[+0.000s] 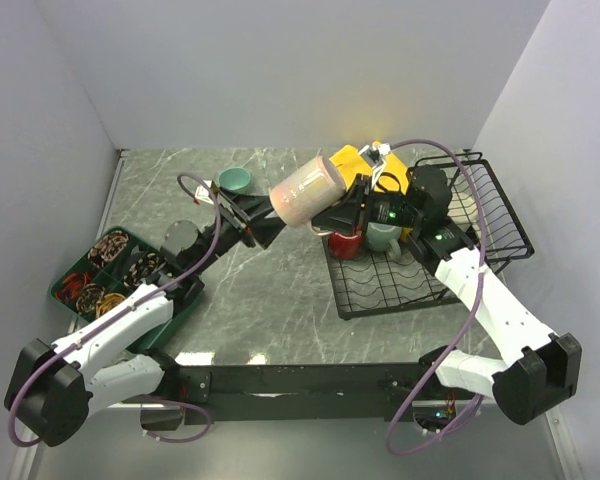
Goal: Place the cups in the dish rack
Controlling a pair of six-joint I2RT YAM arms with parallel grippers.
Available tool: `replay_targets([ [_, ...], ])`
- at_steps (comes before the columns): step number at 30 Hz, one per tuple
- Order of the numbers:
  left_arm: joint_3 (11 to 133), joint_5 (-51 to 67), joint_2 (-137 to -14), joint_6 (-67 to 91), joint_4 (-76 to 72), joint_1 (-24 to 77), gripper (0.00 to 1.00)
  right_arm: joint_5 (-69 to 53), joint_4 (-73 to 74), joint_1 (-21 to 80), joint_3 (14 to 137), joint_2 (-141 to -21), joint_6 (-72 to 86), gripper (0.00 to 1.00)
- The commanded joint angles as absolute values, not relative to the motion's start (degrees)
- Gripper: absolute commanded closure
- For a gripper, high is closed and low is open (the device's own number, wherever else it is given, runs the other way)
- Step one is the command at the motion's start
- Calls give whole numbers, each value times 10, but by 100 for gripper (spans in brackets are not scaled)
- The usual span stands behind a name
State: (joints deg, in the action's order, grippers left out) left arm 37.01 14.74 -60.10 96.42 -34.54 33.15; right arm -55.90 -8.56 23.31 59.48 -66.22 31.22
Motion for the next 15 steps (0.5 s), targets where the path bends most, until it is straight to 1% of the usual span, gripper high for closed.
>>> replay_targets([
  [1, 352, 176, -579, 949, -356, 331, 19, -548, -67, 225, 603, -628, 247, 100],
  [10, 321, 214, -588, 946, -359, 332, 18, -498, 81, 221, 596, -604, 114, 100],
  [15, 295, 207, -562, 933, -331, 331, 17, -470, 105, 215, 578, -579, 81, 100],
])
